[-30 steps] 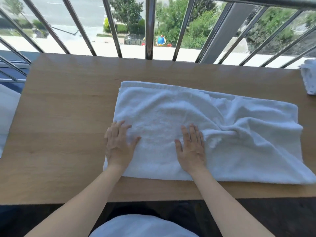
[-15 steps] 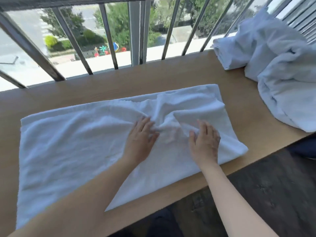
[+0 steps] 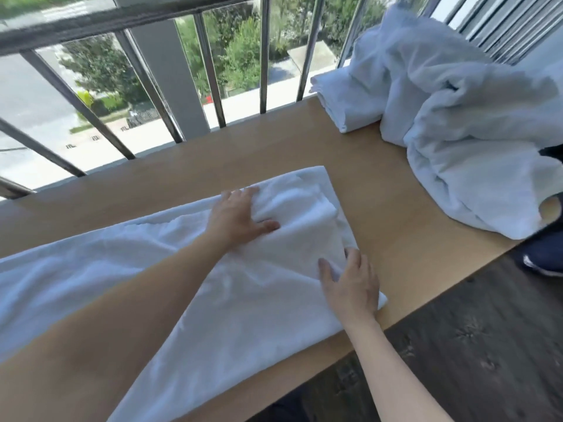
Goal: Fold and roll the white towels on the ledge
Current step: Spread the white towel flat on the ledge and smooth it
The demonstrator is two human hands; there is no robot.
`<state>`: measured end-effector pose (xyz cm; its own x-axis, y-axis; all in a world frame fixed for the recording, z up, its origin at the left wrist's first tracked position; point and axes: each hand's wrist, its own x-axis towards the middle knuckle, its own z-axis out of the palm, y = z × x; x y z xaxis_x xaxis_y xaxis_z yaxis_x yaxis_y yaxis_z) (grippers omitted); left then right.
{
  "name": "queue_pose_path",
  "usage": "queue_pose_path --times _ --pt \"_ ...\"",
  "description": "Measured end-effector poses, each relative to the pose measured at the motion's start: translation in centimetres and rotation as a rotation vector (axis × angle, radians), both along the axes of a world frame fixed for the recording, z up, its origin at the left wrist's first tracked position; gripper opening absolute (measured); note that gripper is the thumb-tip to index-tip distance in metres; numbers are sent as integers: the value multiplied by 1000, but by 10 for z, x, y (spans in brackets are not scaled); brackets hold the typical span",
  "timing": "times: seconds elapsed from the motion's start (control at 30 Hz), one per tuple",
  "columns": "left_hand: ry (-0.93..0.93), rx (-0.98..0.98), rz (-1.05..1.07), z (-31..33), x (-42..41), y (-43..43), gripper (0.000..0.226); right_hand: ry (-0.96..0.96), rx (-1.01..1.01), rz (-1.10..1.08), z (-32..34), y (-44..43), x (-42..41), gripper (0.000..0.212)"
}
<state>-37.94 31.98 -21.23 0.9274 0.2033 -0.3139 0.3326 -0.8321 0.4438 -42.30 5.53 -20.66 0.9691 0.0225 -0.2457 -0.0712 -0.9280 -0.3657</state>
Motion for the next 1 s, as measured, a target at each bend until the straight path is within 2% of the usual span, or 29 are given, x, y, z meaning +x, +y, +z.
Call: queue_pose_path --times 0.1,0.2,0.27,0.33,0.4,0.5,0.67,0.73,0.83,0.93,1.0 --pt "108 -69 -41 8 13 1 63 81 31 112 2 -11 10 42" --pt "-29 -35 -126 22 21 9 37 211 276 112 9 -33 19 36" --pt "-221 -13 -99 31 30 19 40 222 390 63 15 -46 21 37" --pt "-333 71 -95 33 43 23 48 209 381 29 15 -53 22 38" --pt "-289 127 -123 24 54 16 49 245 298 13 9 -57 24 37" --pt "-117 88 -72 9 61 -2 42 285 246 11 3 -65 29 44" --pt "-289 38 -65 12 73 -11 22 265 317 122 7 -74 33 35" --pt "-340 -31 -67 19 76 -12 25 174 336 132 7 -77 27 30" --pt "-431 -23 -102 19 81 -17 28 89 318 54 4 -78 16 26" --pt "-249 29 -219 8 87 -28 31 129 222 3 3 -74 20 30" --pt "-190 27 -221 -1 90 -33 40 185 154 22 4 -68 32 36"
